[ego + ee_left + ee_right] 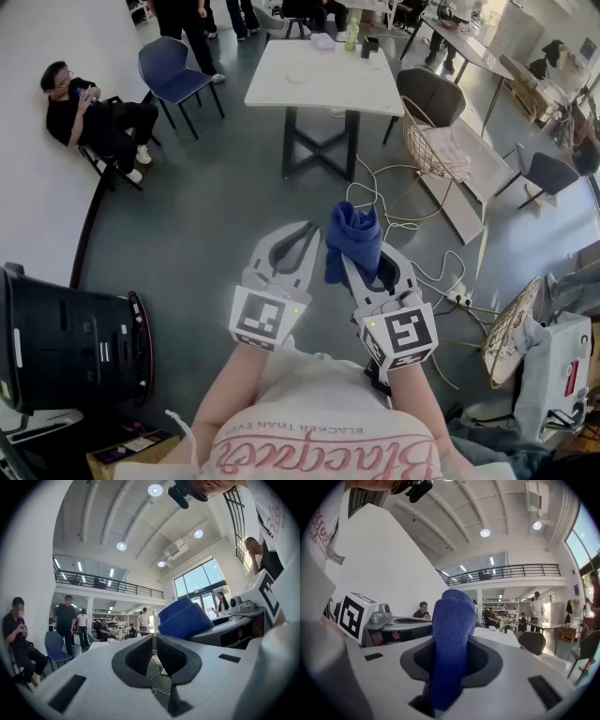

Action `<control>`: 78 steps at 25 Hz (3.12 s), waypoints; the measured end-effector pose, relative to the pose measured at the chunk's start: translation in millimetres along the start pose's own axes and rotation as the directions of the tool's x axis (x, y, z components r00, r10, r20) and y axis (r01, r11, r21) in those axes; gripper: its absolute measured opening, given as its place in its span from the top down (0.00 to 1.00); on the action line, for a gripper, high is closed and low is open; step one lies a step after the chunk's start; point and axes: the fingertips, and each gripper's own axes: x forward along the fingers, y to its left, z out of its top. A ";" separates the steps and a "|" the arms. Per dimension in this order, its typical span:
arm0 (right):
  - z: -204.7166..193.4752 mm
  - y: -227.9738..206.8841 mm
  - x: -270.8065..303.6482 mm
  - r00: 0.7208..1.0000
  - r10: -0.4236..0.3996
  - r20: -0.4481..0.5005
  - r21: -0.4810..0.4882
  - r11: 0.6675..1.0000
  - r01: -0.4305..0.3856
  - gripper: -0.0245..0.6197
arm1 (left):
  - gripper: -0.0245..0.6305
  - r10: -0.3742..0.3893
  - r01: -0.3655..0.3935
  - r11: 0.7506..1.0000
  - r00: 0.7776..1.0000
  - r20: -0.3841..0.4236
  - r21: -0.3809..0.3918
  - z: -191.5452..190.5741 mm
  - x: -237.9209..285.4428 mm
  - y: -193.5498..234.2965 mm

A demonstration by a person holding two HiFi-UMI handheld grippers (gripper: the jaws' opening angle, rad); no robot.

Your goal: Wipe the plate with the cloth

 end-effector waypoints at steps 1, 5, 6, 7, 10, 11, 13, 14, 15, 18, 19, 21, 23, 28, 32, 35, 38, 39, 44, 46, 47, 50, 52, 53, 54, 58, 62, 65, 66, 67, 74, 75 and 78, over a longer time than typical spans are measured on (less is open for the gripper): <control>0.6 1.0 3.0 1.000 -0.001 -0.001 0.000 1.000 0.001 0.79 | 0.92 0.000 0.000 1.000 1.000 0.000 -0.002 0.7 0.3 3.6; 3.0 4.0 14.8 1.000 -0.008 -0.003 0.003 1.000 0.008 0.79 | 0.92 -0.004 0.004 1.000 1.000 0.008 -0.003 3.7 2.5 15.9; 3.3 3.9 17.7 1.000 -0.011 -0.004 0.003 1.000 0.011 0.79 | 0.92 -0.008 0.008 1.000 1.000 0.010 0.004 4.1 3.8 18.7; 3.4 3.7 20.7 1.000 -0.014 -0.005 0.003 1.000 0.014 0.79 | 0.92 -0.012 0.011 1.000 1.000 0.011 0.010 4.1 5.0 21.6; 3.0 5.1 31.5 1.000 -0.028 -0.007 0.007 1.000 0.028 0.79 | 0.92 -0.022 0.022 1.000 1.000 0.009 0.006 2.6 6.6 31.9; 3.2 6.0 35.9 0.999 -0.033 -0.005 0.011 0.999 0.033 0.79 | 0.92 -0.025 0.025 1.000 1.000 0.010 -0.001 2.0 6.6 36.5; 5.3 8.6 45.8 0.999 -0.044 0.002 0.020 0.999 0.044 0.79 | 0.92 -0.030 0.030 1.000 0.999 0.011 -0.005 0.4 6.1 47.8; 6.9 10.4 51.0 0.999 -0.048 0.007 0.025 0.999 0.048 0.79 | 0.92 -0.031 0.031 0.999 0.999 0.011 -0.007 -0.4 5.6 54.0; 8.5 12.6 56.3 0.999 -0.052 0.012 0.029 0.998 0.051 0.79 | 0.92 -0.032 0.033 0.999 0.999 0.011 -0.010 -1.2 4.8 60.5; 12.5 21.1 72.2 0.998 -0.058 0.017 0.031 0.998 0.058 0.79 | 0.93 -0.038 0.038 0.999 0.999 0.007 -0.013 -3.4 2.3 79.3; 14.1 23.3 76.9 0.998 -0.060 0.018 0.030 0.998 0.060 0.79 | 0.92 -0.041 0.041 0.999 0.999 0.009 -0.009 -3.4 1.9 84.8; 17.7 26.6 85.5 0.998 -0.065 0.020 0.028 0.998 0.064 0.79 | 0.92 -0.048 0.048 0.999 0.999 0.015 0.005 -3.5 1.9 94.4; 19.8 29.2 92.8 0.998 -0.065 0.020 0.025 0.998 0.064 0.79 | 0.92 -0.048 0.048 0.999 0.999 0.016 -0.008 -4.4 2.2 102.0; 17.2 28.2 109.1 0.998 -0.059 0.010 0.024 0.998 0.059 0.79 | 0.93 -0.044 0.045 0.999 0.999 0.016 -0.016 -10.8 9.6 118.1; 12.7 17.8 124.7 0.998 -0.057 0.005 0.037 0.998 0.056 0.79 | 0.92 -0.041 0.042 0.999 0.999 0.009 -0.017 -16.1 24.5 130.3; 8.8 5.0 140.5 0.999 -0.050 0.008 0.051 0.997 0.050 0.79 | 0.92 -0.037 0.037 0.999 0.999 0.002 -0.013 -20.7 40.7 139.9; 5.2 -10.5 158.9 0.999 -0.040 0.009 0.053 0.998 0.040 0.79 | 0.92 -0.032 0.032 0.999 0.999 -0.004 -0.008 -26.8 61.6 149.9; 5.1 -16.9 165.8 0.999 -0.037 0.010 0.052 0.998 0.037 0.79 | 0.92 -0.029 0.029 1.000 1.000 -0.004 -0.007 -28.0 70.2 154.0; 9.1 -56.4 203.8 1.000 -0.022 0.010 0.053 0.998 0.022 0.79 | 0.92 -0.017 0.016 1.000 1.000 -0.006 -0.009 -29.8 118.5 175.3; 11.7 -73.3 220.1 1.000 -0.016 0.013 0.052 0.999 0.016 0.79 | 0.92 -0.010 0.010 1.000 1.000 -0.008 -0.009 -32.6 138.6 184.5; 12.9 -81.4 228.5 1.000 -0.013 0.014 0.051 0.999 0.012 0.79 | 0.92 -0.006 0.005 1.000 1.000 -0.011 -0.009 -33.3 149.1 189.6; 16.9 -105.2 252.4 1.000 -0.001 0.008 0.047 0.999 0.000 0.79 | 0.92 0.003 -0.003 1.000 1.000 -0.016 -0.005 -30.7 182.0 204.3; 19.8 -122.4 266.7 1.000 0.005 0.005 0.044 0.999 -0.006 0.79 | 0.93 0.005 -0.005 1.000 1.000 -0.016 -0.003 -28.8 205.0 212.6; 21.1 -132.2 273.8 1.000 0.006 0.005 0.044 0.999 -0.007 0.79 | 0.92 0.004 -0.004 1.000 1.000 -0.015 -0.002 -27.8 217.2 215.9; 22.2 -142.5 280.9 1.000 0.007 0.005 0.045 0.999 -0.007 0.79 | 0.92 0.000 0.000 1.000 1.000 -0.014 0.000 -27.0 229.6 218.4; 24.8 -180.8 306.8 1.000 0.012 0.009 0.047 0.999 -0.012 0.79 | 0.92 -0.030 0.031 0.999 0.999 -0.014 0.030 -28.0 274.5 224.3; 23.2 -212.8 328.7 1.000 0.021 0.002 0.043 0.999 -0.022 0.79 | 0.92 0.004 -0.004 1.000 1.000 -0.019 0.020 -34.2 309.6 239.3; 18.6 -230.3 341.7 0.999 0.033 -0.009 0.043 0.999 -0.032 0.79 | 0.92 0.027 -0.027 1.000 0.999 -0.023 0.008 -38.7 328.6 248.4; 17.1 -234.5 346.0 0.999 0.037 -0.012 0.043 0.998 -0.036 0.79 | 0.92 0.033 -0.033 0.999 0.999 -0.024 0.004 -40.3 333.5 251.4; 15.5 -237.9 350.4 0.999 0.041 -0.016 0.043 0.998 -0.040 0.79 | 0.92 0.040 -0.040 0.999 0.999 -0.024 -0.003 -42.3 337.7 254.6; 8.5 -258.4 375.9 0.998 0.064 -0.028 0.049 0.997 -0.063 0.79 | 0.92 0.064 -0.065 0.998 0.997 -0.040 -0.025 -55.6 364.7 271.1; 7.4 -262.1 381.6 0.997 0.066 -0.030 0.053 0.997 -0.064 0.78 | 0.92 0.063 -0.064 0.998 0.997 -0.045 -0.027 -57.8 370.0 275.0; 4.4 -273.8 401.8 0.997 0.066 -0.037 0.069 0.996 -0.063 0.79 | 0.92 0.067 -0.069 0.997 0.996 -0.057 -0.032 -64.9 386.2 289.8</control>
